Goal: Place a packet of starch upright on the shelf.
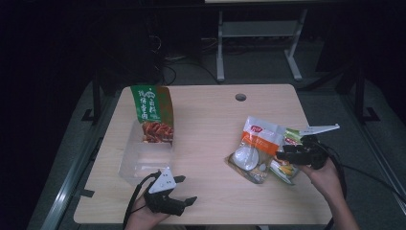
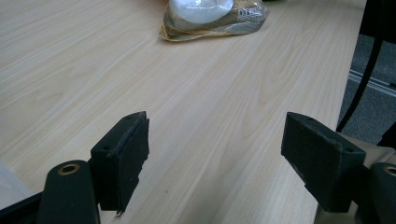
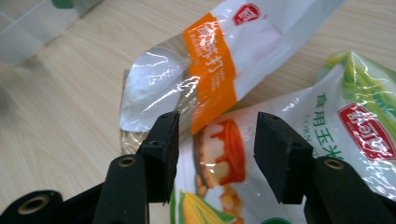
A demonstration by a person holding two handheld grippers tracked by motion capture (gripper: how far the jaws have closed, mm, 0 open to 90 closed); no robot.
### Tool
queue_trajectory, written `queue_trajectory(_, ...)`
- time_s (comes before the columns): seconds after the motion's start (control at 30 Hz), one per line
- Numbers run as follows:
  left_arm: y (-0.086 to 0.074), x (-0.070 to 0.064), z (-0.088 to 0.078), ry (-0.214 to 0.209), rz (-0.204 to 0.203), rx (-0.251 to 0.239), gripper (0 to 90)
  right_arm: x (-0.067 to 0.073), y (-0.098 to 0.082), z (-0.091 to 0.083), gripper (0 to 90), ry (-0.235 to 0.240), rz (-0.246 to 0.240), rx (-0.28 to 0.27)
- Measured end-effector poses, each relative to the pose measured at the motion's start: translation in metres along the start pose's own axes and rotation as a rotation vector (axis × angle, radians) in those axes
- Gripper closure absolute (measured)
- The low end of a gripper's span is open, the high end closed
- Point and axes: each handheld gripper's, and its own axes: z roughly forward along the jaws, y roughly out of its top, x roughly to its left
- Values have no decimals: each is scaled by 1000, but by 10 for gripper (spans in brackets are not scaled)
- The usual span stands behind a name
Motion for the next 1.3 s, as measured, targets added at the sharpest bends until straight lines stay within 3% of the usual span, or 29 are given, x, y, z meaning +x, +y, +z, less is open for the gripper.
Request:
queue_trajectory(0.4, 0, 0, 2, -6, -1, 8, 232, -14, 12, 22, 533, 30, 63, -23)
queue_trajectory(0.6, 0, -1, 3, -8, -4, 9, 232, -14, 18, 36, 615, 43, 78, -26)
queue_trajectory(0.67, 0, -1, 3, -9, -3, 5, 232, -13, 18, 40, 681, 44, 85, -26)
queue_trajectory(0.9, 0, 0, 3, -8, -4, 3, 232, -13, 19, 48, 749, 49, 106, -42)
queue_trajectory(1.0, 0, 0, 3, -8, -1, 6, 232, -13, 20, 48, 822, 68, 120, -49)
queue_trajectory(1.1, 0, 0, 3, -9, 3, 11, 232, -8, 21, 47, 881, 65, 100, -54)
queue_trajectory(1.3, 0, -1, 4, -9, -4, 13, 234, 4, 25, 40, 894, 78, 61, -96)
